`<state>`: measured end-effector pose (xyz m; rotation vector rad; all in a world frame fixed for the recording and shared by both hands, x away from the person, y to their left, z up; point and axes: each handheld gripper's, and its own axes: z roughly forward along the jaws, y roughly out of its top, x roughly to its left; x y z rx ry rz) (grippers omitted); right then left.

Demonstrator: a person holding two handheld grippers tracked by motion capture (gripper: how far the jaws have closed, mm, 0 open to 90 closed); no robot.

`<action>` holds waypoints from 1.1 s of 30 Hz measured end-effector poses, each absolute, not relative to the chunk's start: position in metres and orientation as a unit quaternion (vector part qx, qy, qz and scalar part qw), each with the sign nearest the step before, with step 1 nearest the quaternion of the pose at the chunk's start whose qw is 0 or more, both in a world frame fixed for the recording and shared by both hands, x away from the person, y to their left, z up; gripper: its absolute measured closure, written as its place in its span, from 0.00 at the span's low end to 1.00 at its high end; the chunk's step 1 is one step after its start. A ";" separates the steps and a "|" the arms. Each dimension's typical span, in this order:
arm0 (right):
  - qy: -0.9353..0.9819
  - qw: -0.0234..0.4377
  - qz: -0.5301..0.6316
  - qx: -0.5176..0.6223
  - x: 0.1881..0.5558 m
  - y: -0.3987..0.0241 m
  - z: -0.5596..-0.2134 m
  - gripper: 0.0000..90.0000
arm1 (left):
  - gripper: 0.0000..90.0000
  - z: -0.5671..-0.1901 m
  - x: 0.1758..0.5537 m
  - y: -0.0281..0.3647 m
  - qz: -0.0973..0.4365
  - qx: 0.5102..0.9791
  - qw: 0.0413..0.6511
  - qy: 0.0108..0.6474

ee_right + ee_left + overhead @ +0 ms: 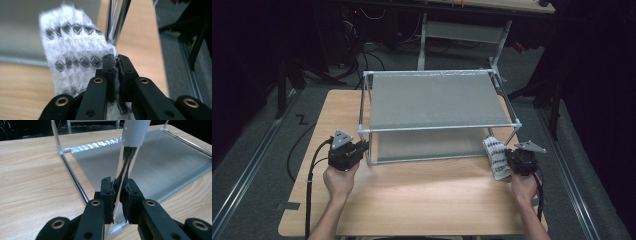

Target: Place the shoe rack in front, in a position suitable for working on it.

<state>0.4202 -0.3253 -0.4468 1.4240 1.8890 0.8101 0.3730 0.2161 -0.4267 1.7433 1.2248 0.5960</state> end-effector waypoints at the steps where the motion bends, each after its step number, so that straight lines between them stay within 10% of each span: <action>1: 0.714 0.322 0.314 0.537 0.419 -0.325 -0.439 0.95 | 0.89 -0.427 0.373 0.216 0.241 0.705 0.448 0.495; 13: 0.692 0.373 0.358 0.503 0.408 -0.328 -0.371 0.95 | 0.89 -0.427 0.374 0.217 0.238 0.706 0.449 0.494; 33: 0.689 0.318 0.264 0.595 0.407 -0.372 -0.460 0.95 | 0.88 -0.427 0.375 0.218 0.235 0.701 0.454 0.498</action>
